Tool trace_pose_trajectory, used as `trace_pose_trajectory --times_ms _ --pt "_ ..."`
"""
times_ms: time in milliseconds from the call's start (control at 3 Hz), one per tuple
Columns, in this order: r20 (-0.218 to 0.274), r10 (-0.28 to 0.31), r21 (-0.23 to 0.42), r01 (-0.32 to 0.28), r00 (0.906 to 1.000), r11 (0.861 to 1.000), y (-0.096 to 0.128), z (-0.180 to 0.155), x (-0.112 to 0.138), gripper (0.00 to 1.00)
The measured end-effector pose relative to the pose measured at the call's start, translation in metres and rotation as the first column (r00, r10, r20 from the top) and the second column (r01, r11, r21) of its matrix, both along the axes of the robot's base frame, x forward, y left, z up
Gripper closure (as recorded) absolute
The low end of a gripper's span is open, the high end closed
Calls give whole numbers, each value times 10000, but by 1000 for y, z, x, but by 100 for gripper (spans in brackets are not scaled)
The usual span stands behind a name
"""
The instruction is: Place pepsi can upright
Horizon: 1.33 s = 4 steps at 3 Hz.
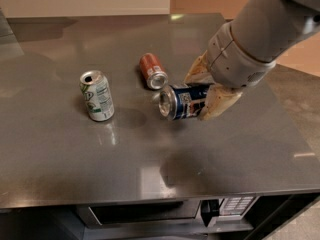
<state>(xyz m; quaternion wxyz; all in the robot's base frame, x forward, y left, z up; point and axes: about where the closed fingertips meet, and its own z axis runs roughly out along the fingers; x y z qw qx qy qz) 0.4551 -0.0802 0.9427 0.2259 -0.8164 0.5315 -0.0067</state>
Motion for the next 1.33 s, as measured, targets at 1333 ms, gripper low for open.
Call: trace_pose_trajectory --times_ms 1333 --pt "3459 3397 -3178 -2315 8746 9195 5 39 41 100"
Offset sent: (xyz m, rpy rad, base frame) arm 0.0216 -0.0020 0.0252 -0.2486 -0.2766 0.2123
